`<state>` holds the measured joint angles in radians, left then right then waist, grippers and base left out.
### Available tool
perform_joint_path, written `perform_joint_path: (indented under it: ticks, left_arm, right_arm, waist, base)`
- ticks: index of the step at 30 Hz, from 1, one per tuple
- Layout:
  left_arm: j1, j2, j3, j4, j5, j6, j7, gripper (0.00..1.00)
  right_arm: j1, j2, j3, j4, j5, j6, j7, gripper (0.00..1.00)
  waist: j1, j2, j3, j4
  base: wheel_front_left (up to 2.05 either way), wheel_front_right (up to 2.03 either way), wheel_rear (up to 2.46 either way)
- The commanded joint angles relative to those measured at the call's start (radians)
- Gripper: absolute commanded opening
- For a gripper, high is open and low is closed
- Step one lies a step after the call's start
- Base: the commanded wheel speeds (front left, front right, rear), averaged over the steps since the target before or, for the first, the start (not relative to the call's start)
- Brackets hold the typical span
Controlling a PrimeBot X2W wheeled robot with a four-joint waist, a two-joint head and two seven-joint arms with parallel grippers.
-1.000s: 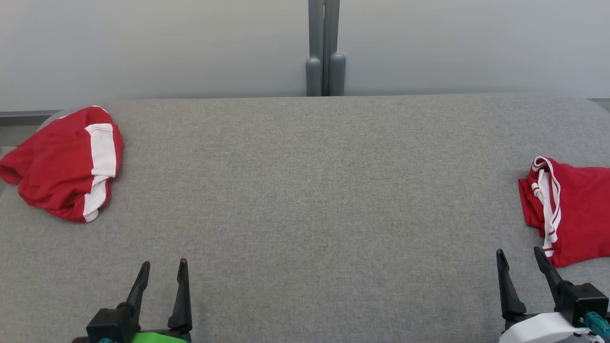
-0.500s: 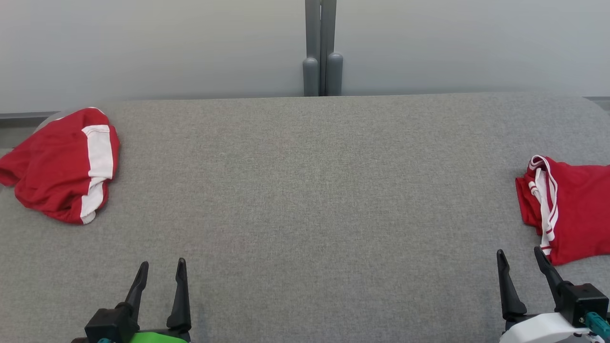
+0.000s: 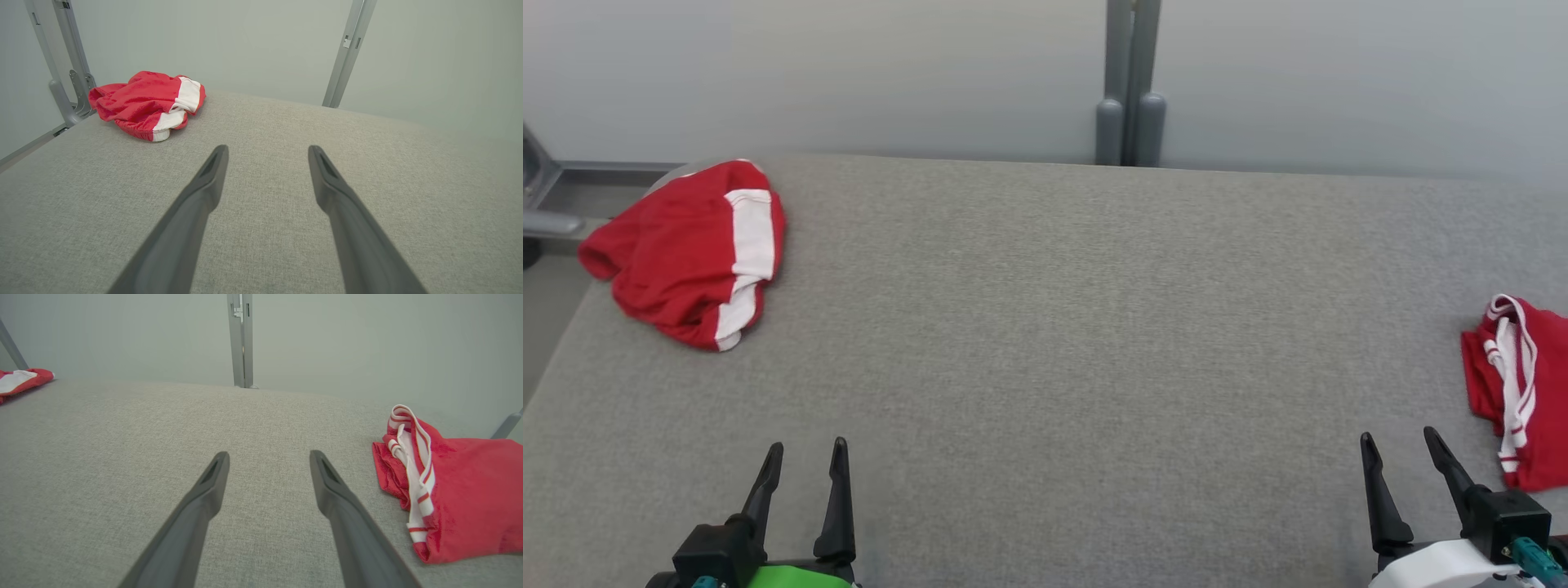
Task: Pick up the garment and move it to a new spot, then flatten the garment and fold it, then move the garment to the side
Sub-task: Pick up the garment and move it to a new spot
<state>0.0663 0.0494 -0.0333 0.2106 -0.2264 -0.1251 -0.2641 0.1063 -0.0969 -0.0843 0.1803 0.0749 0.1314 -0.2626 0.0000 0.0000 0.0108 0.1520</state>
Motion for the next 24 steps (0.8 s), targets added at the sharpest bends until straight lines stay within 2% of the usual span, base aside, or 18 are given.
perform_joint_path:
  ticks: [1, 3, 4, 9, 16, 24]
  left_arm:
    - [-0.004, 0.002, 0.001, -0.003, -0.002, 0.004, 0.000, 1.00]
    - [0.003, 0.003, -0.001, -0.005, 0.000, 0.005, 0.000, 1.00]
    - [0.012, 0.003, 0.000, -0.005, 0.009, 0.005, 0.000, 1.00]
    - [0.037, 0.002, 0.035, -0.011, 0.020, 0.005, 0.000, 1.00]
    - [0.066, 0.002, 0.092, -0.071, -0.019, 0.032, 0.000, 1.00]
    - [0.074, 0.002, 0.098, -0.091, -0.027, 0.043, 0.000, 1.00]
  right_arm:
    - [0.004, 0.000, 0.003, 0.000, -0.003, -0.001, -0.003, 1.00]
    - [-0.004, -0.002, 0.007, 0.002, 0.000, -0.001, -0.003, 1.00]
    - [-0.013, -0.003, 0.017, 0.003, 0.001, -0.001, -0.003, 1.00]
    - [-0.037, 0.000, 0.054, 0.010, 0.003, -0.001, -0.003, 1.00]
    - [-0.133, -0.032, 0.161, 0.055, 0.016, -0.001, -0.003, 1.00]
    - [-0.137, -0.048, 0.170, 0.068, 0.028, -0.001, -0.003, 1.00]
  waist:
    - [0.0000, 0.0000, -0.008, 0.095]
    - [0.0000, 0.0000, -0.012, 0.153]
    - [0.0000, 0.0000, -0.015, 0.218]
    - [0.0000, 0.0000, -0.025, 0.353]
    - [0.0000, 0.0000, 0.005, 0.375]
    - [0.0000, 0.0000, 0.004, 0.373]
  base:
    - [0.00, 0.00, 0.00]
    - [0.00, 0.00, 0.00]
    - [0.00, 0.00, 0.00]
    - [0.00, 0.00, 0.00]
    - [0.00, 0.00, 0.00]
    - [0.00, 0.00, 0.00]
